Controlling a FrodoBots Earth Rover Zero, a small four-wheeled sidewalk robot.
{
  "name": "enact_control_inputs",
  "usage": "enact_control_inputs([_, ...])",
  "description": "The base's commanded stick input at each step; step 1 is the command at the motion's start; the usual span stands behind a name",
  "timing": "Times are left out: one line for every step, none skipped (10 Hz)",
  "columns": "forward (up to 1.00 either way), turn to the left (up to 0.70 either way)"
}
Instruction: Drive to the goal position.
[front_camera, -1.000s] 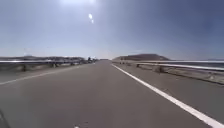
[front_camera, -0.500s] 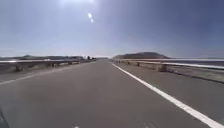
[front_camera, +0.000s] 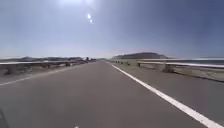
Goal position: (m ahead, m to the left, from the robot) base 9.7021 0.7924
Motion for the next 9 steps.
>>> enact_control_inputs([1.0,0.0])
enact_control_inputs([1.0,0.0])
enact_control_inputs([1.0,0.0])
enact_control_inputs([1.0,0.0])
enact_control_inputs([1.0,0.0])
enact_control_inputs([1.0,0.0])
enact_control_inputs([1.0,0.0])
enact_control_inputs([1.0,0.0])
enact_control_inputs([1.0,0.0])
